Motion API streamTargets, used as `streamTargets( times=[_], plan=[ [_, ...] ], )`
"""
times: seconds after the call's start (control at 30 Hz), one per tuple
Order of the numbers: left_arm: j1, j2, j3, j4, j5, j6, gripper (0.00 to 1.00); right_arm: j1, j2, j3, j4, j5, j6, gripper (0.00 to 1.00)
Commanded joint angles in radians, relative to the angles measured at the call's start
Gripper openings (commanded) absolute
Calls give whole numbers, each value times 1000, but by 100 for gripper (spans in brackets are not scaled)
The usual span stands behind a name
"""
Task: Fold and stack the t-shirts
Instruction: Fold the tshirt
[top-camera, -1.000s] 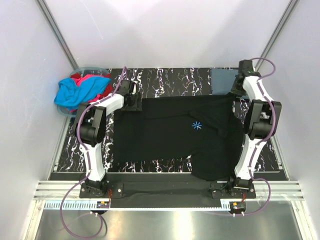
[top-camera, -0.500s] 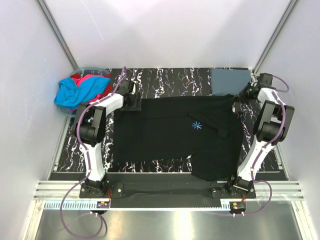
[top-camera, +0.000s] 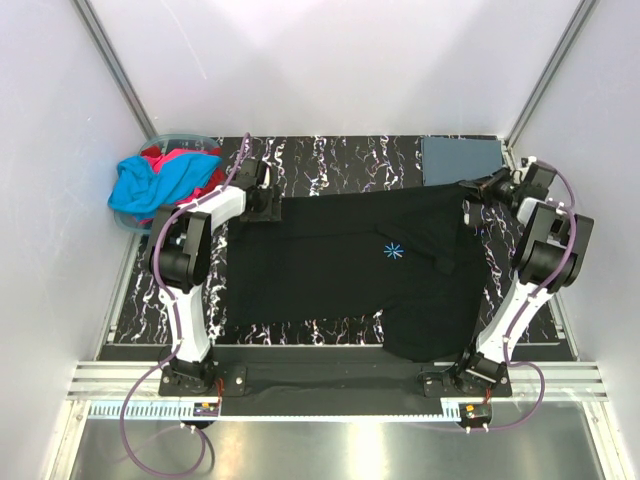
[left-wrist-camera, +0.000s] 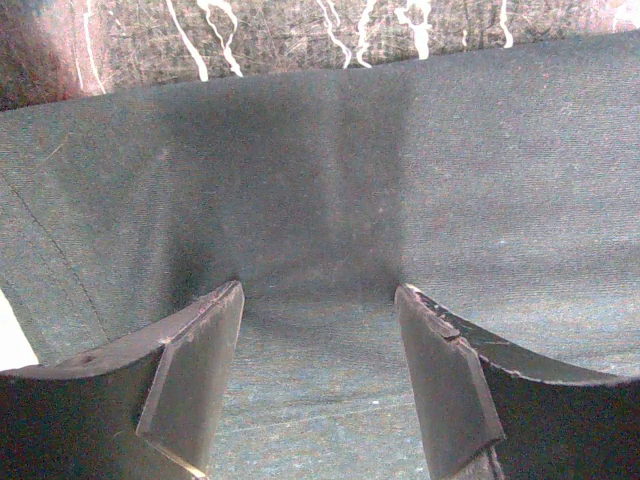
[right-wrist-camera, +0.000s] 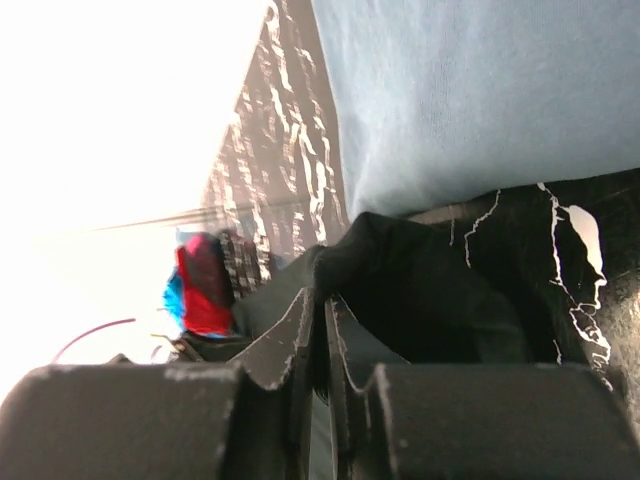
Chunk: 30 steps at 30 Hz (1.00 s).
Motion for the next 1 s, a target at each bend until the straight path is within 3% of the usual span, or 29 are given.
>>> streamTargets(
  times=[0.0,0.17,0.33,0.47,0.5,0.6,0.7,0.97],
  plan=[
    [13,20,22,-34,-33,8,70,-21,-5,-15,194,-65,104,14],
    [13,19,23,-36,-36,5,70,-40,-17,-61,262,-46,150,23],
    [13,20,20,-36,-36,6,70,-46,27,-88,426,-109,286,22],
    [12,20,22,-36,-36,5,70,-52,21,-94,381,-92,256,21],
    [10,20,22,-36,-36,6,70,-52,12,-88,340,-63,227,22],
    [12,20,22,-36,-36,6,70,-52,-39,-23,-41,73,45,31],
    [12,17,20,-37,-39,3,70,-52,-98,-25,-176,156,-22,39],
    [10,27,32,-37,-39,5,70,-46,-215,-59,-438,371,-158,49]
  ],
)
